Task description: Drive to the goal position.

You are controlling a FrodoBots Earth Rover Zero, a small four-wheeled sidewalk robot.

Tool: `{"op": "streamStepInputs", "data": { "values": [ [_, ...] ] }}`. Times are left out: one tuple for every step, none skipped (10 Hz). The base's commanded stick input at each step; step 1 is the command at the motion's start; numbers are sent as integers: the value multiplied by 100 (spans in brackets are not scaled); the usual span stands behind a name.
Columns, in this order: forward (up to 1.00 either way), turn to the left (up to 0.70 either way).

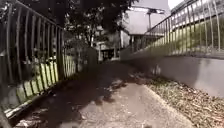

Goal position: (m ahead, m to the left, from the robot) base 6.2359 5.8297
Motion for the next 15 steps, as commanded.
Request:
{"op": "streamStepInputs", "data": {
  "values": [
    [100, 0],
    [100, 0],
    [100, 0],
    [100, 0],
    [100, 0],
    [100, 0],
    [100, 0],
    [100, 0],
    [100, 0],
    [100, 0],
    [100, 0],
    [100, 0],
    [100, 0],
    [100, 0],
    [100, 0]
  ]
}}
